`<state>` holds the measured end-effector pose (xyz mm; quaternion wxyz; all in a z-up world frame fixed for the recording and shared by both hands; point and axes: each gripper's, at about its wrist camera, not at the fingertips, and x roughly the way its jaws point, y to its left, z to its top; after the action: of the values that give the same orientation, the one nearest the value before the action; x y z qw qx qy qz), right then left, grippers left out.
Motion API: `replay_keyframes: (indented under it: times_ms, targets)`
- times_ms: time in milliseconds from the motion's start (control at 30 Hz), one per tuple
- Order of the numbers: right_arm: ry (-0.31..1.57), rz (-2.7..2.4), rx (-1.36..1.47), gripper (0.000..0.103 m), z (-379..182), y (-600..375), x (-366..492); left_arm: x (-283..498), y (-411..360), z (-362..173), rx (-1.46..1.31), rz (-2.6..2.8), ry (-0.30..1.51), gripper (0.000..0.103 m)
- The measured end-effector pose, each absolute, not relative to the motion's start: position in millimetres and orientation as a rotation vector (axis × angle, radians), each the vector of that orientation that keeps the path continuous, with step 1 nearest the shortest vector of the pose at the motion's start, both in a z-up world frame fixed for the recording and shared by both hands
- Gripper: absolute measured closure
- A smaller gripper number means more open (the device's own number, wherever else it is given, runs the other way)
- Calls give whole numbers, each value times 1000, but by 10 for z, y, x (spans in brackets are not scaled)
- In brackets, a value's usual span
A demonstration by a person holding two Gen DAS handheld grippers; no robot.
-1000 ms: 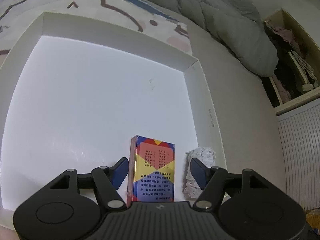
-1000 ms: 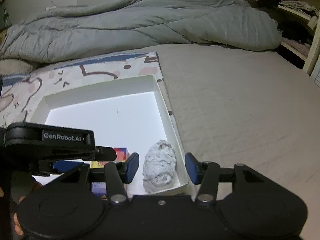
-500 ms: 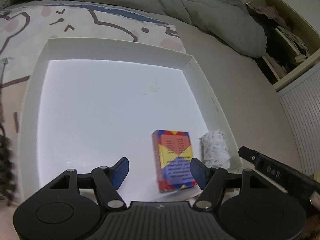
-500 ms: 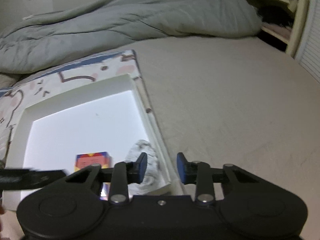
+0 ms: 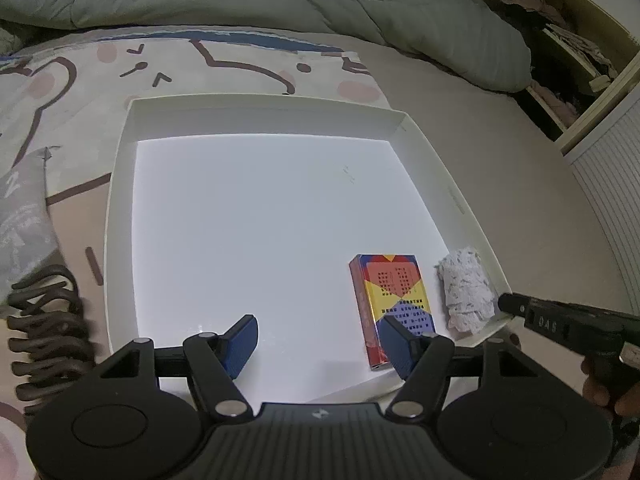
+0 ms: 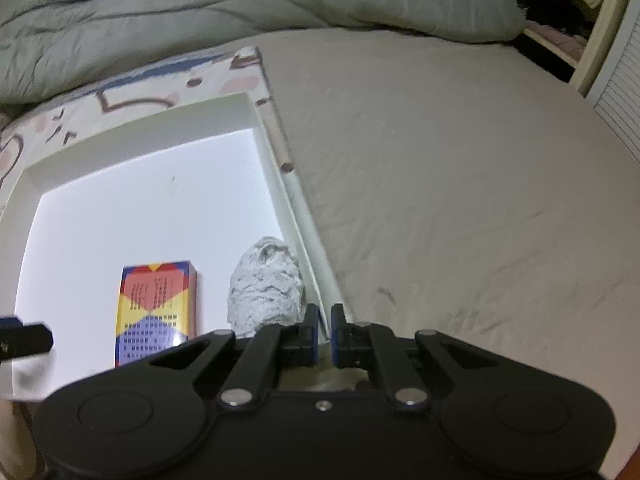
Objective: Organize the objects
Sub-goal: 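Withdraw both grippers from the tray toward the remaining items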
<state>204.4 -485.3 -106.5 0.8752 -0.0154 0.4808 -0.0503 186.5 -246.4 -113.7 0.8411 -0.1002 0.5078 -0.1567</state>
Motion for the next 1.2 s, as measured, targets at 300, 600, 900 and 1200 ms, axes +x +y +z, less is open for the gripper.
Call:
replay_keyframes:
  times_ms: [300, 600, 900, 1200]
  targets:
    - [1062, -76, -70, 98, -1019, -4655, 1891, 1800, -2361, -1061, -175, -329, 1066, 35]
    - [875, -71, -40, 64, -562, -4531, 1680, 1718, -2227, -858, -127, -311, 1033, 16]
    - [819, -29, -17, 23, -329, -4331, 1488, 1570, -2084, -579, -78, -305, 957, 0]
    - [795, -44, -17, 0, -190, -4186, 1336, 1441, -1949, -420, -41, -277, 917, 0]
